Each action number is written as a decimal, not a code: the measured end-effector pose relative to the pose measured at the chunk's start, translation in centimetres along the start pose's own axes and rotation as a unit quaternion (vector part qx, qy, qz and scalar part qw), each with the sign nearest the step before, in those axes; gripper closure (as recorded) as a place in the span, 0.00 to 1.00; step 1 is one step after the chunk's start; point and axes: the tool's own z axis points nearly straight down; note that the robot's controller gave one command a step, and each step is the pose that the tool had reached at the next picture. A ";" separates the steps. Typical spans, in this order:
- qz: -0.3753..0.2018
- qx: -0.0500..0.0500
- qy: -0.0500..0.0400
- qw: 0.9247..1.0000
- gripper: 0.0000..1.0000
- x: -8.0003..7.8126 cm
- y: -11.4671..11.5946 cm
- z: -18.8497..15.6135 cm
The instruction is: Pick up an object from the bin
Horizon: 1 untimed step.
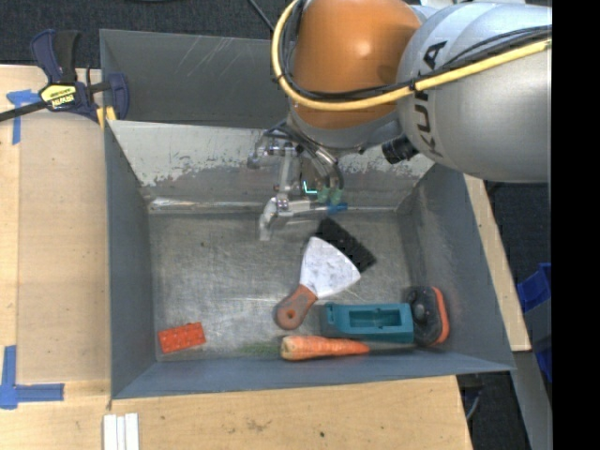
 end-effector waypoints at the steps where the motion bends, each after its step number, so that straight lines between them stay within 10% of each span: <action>1: 0.001 0.000 -0.004 1.000 0.00 -0.2 -0.1 -0.4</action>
Offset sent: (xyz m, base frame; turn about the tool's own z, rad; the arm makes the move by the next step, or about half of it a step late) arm -0.0278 -0.1126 -0.0835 -0.1281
